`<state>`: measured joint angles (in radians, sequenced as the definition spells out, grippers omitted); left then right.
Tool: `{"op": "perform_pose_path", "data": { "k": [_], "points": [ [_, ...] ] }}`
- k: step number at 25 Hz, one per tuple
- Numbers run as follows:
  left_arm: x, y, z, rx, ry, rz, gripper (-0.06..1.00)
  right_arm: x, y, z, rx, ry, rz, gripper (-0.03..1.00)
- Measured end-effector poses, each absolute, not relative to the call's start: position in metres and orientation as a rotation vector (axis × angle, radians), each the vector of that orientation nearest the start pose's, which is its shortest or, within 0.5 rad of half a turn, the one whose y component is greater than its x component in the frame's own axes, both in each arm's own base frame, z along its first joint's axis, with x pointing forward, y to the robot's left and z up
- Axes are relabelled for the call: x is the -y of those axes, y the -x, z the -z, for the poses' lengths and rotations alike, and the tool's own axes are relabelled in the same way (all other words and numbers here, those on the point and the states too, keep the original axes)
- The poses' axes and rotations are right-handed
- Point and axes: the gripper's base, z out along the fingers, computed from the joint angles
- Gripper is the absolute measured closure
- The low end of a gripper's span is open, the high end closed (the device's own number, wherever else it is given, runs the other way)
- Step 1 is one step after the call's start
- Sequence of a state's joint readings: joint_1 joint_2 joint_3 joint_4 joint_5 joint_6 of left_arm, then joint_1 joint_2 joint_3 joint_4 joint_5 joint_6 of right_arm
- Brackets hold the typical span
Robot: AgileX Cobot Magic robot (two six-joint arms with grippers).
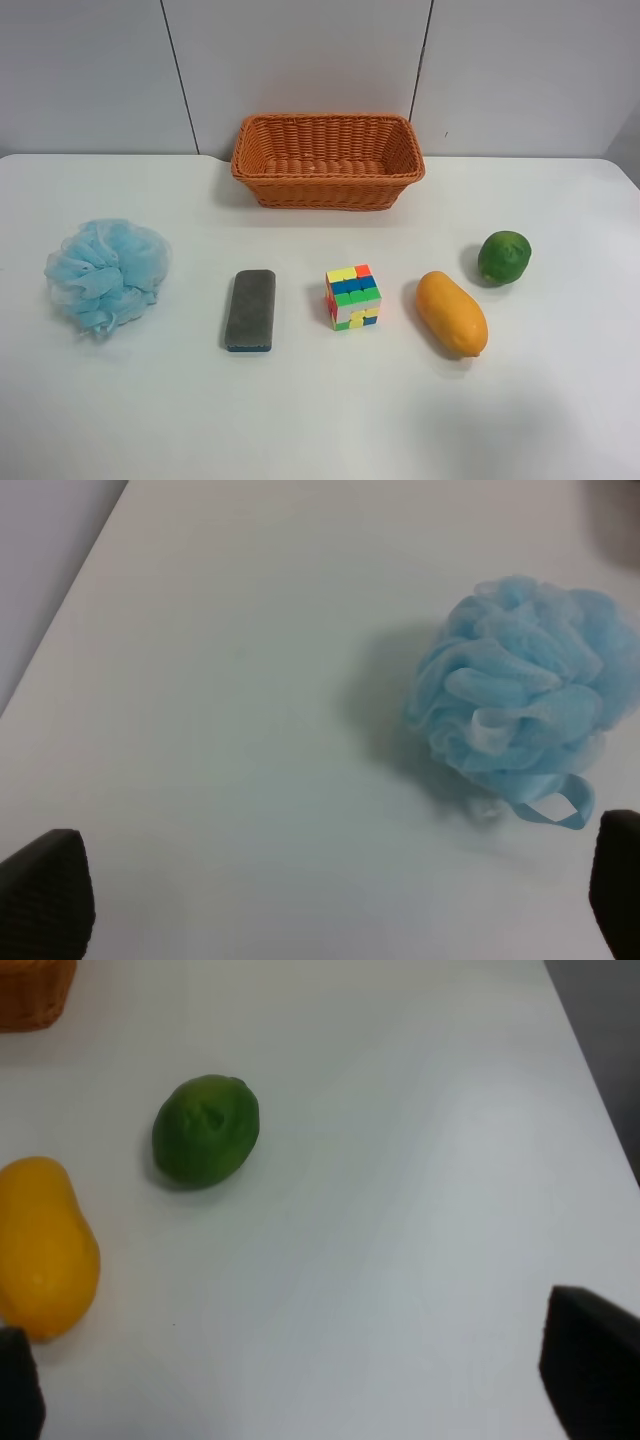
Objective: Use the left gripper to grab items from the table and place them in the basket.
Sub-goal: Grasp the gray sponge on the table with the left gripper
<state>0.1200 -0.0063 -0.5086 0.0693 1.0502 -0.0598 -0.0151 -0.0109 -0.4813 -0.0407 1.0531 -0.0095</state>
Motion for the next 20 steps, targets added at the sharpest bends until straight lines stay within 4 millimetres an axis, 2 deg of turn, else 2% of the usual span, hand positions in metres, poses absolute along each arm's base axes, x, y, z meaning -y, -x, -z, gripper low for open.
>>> {"op": "perform_pose_path", "data": {
  "k": [17, 20],
  "points": [
    [-0.004, 0.007, -0.281, -2.01, 0.183, -0.114, -0.05, 0.003, 0.004, -0.273, -2.044, -0.007, 0.064, -0.03],
    [-0.002, 0.004, -0.293, -2.007, 0.181, -0.083, -0.05, 0.003, 0.004, -0.273, -2.044, -0.007, 0.064, -0.03]
  ]
}}
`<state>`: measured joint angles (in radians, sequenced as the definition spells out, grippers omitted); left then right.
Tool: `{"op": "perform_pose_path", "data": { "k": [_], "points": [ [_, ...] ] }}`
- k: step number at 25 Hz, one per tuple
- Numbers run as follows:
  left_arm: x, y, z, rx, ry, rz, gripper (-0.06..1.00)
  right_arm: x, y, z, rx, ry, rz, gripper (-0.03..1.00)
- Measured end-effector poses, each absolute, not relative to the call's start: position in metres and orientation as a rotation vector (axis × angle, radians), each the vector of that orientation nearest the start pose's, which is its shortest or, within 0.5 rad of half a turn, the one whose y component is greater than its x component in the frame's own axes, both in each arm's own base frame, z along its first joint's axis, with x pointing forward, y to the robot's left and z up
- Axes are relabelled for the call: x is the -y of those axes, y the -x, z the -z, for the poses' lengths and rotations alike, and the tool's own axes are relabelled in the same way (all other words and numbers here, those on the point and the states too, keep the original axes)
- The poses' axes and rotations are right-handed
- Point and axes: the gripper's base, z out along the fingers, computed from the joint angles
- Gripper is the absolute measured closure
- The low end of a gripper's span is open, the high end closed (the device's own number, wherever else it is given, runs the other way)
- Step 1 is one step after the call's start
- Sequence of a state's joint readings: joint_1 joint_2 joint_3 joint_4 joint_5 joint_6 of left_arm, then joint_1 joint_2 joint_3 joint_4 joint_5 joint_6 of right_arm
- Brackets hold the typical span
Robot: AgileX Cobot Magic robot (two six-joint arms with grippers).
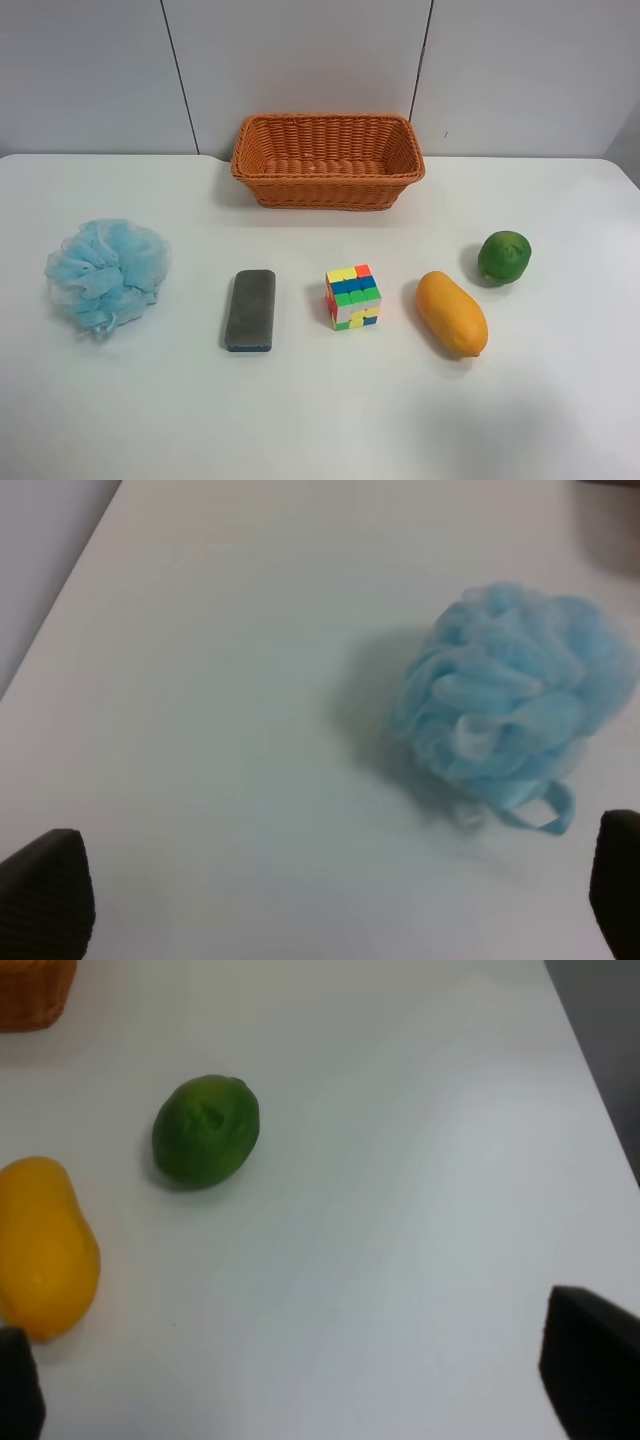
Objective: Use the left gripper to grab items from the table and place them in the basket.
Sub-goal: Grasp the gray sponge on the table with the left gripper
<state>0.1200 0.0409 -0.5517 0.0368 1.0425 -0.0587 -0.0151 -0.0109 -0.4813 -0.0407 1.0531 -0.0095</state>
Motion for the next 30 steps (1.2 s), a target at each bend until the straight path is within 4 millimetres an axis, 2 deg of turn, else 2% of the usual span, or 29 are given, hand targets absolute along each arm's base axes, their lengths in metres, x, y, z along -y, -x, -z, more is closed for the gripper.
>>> {"op": "perform_pose_path", "data": {
  "k": [4, 9, 13, 17, 21, 26, 30],
  "points": [
    [-0.004, -0.022, -0.324, -2.079, 0.186, -0.053, -0.05, 0.003, 0.004, -0.273, -2.044, -0.007, 0.064, -0.03],
    [-0.008, -0.093, -0.347, -2.303, 0.185, 0.014, -0.05, 0.003, 0.004, -0.273, -2.044, -0.007, 0.064, -0.03],
    [-0.001, -0.156, -0.345, -2.442, 0.162, 0.148, -0.05, 0.003, 0.004, -0.273, -2.044, -0.007, 0.064, -0.03],
    [0.03, -0.208, -0.324, -2.487, 0.012, 0.228, -0.05, 0.003, 0.004, -0.273, -2.044, -0.007, 0.064, -0.03],
    [0.072, -0.24, -0.288, -2.57, -0.068, 0.309, -0.05, 0.003, 0.004, -0.273, -2.044, -0.007, 0.065, -0.03],
    [0.117, -0.259, -0.234, -2.751, -0.139, 0.342, -0.05, 0.003, 0.004, -0.273, -2.044, -0.007, 0.065, -0.03],
    [0.139, -0.267, -0.196, -2.842, -0.148, 0.361, -0.05, 0.003, 0.004, -0.273, -2.044, -0.007, 0.065, -0.03]
  ]
}}
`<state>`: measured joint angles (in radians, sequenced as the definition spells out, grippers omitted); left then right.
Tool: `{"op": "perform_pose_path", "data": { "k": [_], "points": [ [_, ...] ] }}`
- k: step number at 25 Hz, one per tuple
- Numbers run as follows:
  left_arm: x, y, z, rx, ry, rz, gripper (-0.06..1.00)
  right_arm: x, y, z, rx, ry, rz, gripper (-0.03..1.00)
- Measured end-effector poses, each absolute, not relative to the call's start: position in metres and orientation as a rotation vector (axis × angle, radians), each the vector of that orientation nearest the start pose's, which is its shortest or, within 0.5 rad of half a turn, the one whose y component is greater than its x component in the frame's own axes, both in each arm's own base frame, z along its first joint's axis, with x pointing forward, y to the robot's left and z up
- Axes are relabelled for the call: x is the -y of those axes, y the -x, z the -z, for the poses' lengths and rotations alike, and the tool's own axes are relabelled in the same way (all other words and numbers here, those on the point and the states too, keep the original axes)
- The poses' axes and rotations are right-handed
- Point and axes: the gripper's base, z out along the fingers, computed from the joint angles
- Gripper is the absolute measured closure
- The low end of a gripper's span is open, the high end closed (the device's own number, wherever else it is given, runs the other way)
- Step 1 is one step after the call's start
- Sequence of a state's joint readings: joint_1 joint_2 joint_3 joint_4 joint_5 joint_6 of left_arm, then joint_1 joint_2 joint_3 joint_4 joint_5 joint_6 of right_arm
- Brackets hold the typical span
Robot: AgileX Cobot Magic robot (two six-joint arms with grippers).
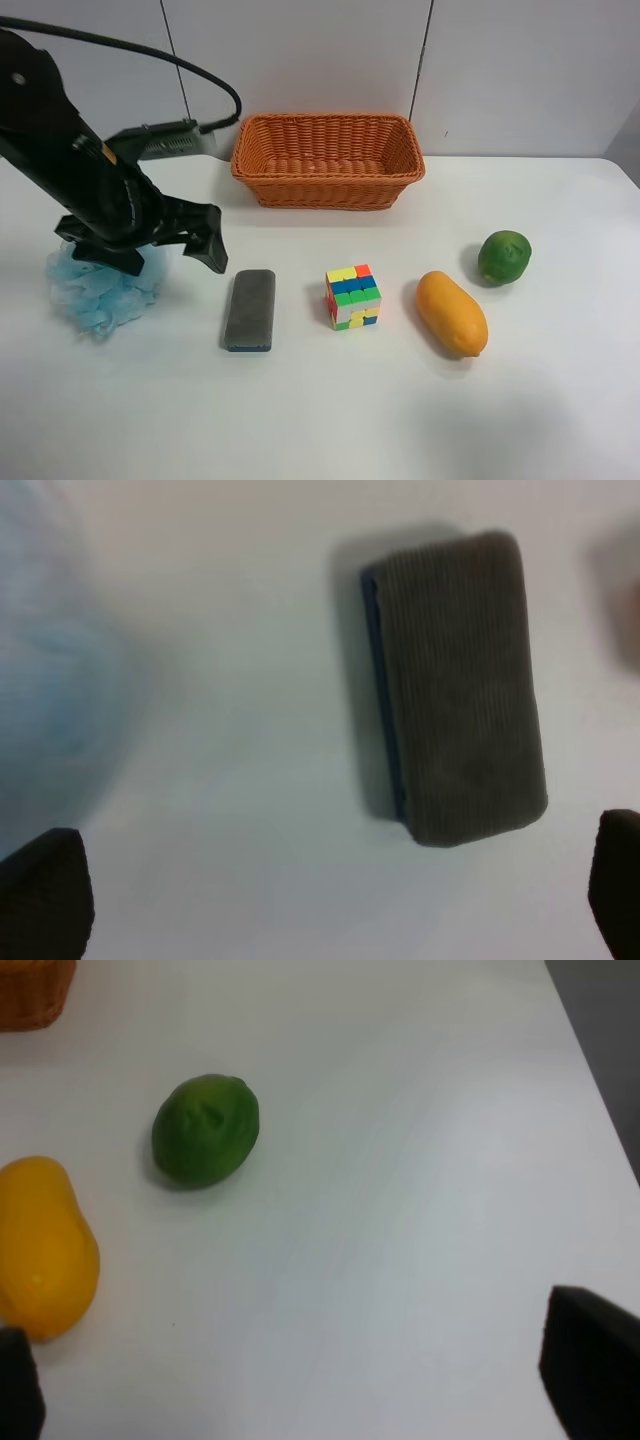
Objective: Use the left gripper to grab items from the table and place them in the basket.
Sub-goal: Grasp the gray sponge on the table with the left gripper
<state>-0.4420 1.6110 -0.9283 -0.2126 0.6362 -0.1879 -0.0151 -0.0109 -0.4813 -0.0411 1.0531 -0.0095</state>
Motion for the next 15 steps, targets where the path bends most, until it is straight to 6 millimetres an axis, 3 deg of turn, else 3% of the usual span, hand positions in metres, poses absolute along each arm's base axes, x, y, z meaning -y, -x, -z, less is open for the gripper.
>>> {"op": "perform_pose_path", "data": {
  "k": [5, 11, 15],
  "points": [
    [0.152, -0.273, -0.167, -2.892, -0.101, 0.389, -0.05, 0.003, 0.004, -0.273, -2.044, -0.007, 0.065, -0.03],
    [0.175, -0.274, -0.157, -2.826, -0.116, 0.443, -0.05, 0.003, 0.004, -0.273, -2.044, -0.007, 0.065, -0.03],
    [0.186, -0.273, -0.138, -2.852, -0.137, 0.445, -0.05, 0.003, 0.004, -0.273, -2.044, -0.007, 0.065, -0.03]
  ]
}}
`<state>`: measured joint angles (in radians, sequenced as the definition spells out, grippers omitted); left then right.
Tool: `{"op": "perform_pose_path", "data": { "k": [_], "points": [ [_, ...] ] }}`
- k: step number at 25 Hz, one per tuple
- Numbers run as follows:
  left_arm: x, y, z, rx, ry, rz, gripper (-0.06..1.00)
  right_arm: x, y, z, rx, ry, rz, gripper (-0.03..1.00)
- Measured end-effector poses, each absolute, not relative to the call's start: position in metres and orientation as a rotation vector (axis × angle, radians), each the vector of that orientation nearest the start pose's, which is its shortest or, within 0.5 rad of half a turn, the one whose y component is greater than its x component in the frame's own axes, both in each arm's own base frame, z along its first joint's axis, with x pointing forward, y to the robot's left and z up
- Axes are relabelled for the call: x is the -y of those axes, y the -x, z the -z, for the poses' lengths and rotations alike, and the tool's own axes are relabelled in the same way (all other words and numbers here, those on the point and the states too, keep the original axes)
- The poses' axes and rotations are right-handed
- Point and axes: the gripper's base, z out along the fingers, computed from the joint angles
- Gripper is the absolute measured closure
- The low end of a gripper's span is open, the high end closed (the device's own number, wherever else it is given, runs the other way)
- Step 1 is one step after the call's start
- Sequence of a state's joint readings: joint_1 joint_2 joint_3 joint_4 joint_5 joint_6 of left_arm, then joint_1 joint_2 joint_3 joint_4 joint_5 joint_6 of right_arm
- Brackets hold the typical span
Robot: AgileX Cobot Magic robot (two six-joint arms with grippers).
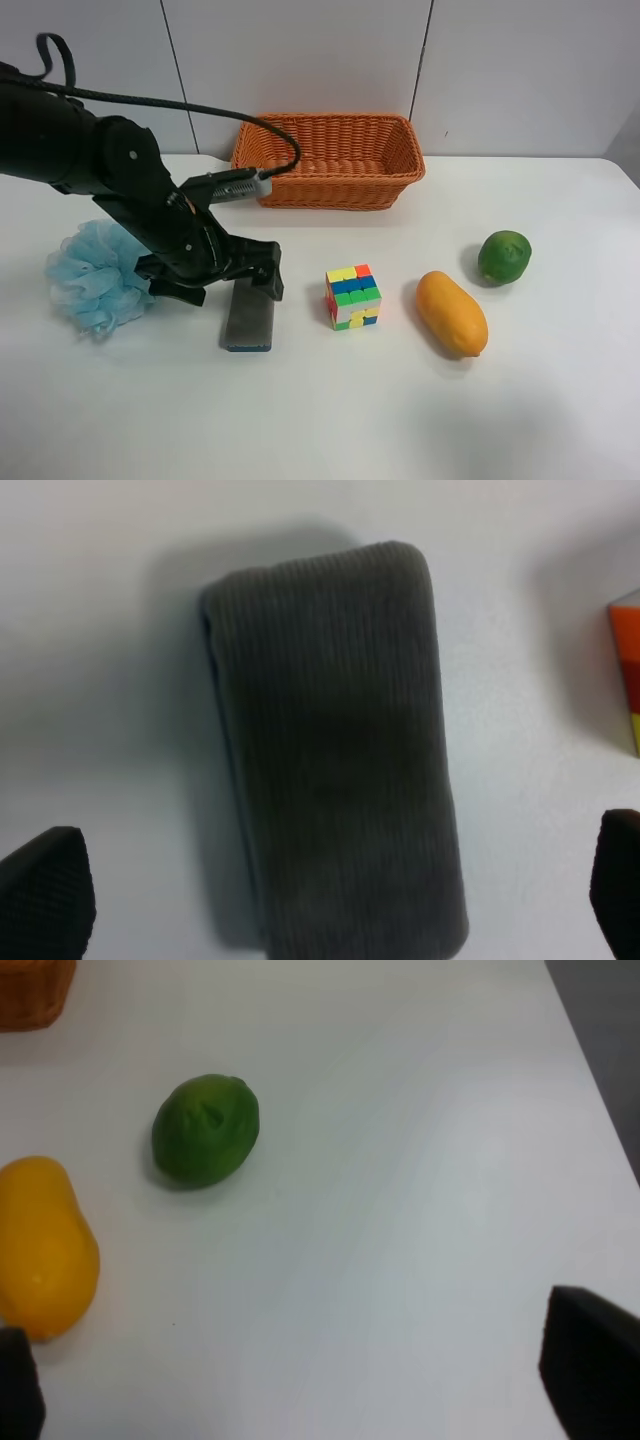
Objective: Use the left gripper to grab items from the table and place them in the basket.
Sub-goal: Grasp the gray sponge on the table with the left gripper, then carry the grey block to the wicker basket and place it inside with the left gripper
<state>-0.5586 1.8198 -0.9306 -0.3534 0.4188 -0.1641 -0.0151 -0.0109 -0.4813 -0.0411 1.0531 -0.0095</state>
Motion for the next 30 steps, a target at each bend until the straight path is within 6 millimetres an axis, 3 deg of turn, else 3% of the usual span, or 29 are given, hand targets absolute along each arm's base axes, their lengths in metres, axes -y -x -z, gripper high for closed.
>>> {"op": "perform_pose_path", "data": {
  "k": [6, 14, 16, 20, 30],
  "points": [
    [0.199, -0.268, -0.114, -2.893, -0.185, 0.427, -0.05, 0.003, 0.004, -0.273, -2.044, -0.007, 0.065, -0.03],
    [0.203, -0.275, -0.112, -2.85, -0.198, 0.435, -0.04, 0.003, 0.004, -0.273, -2.044, -0.007, 0.065, -0.03],
    [0.203, -0.275, -0.111, -2.849, -0.2, 0.433, 0.04, 0.003, 0.004, -0.273, -2.044, -0.007, 0.065, -0.03],
    [0.203, -0.275, -0.107, -2.854, -0.201, 0.425, 0.45, 0.003, 0.004, -0.273, -2.044, -0.007, 0.065, -0.03],
    [0.203, -0.275, -0.106, -2.859, -0.199, 0.425, 0.44, 0.003, 0.004, -0.273, -2.044, -0.007, 0.065, -0.03]
  ]
}}
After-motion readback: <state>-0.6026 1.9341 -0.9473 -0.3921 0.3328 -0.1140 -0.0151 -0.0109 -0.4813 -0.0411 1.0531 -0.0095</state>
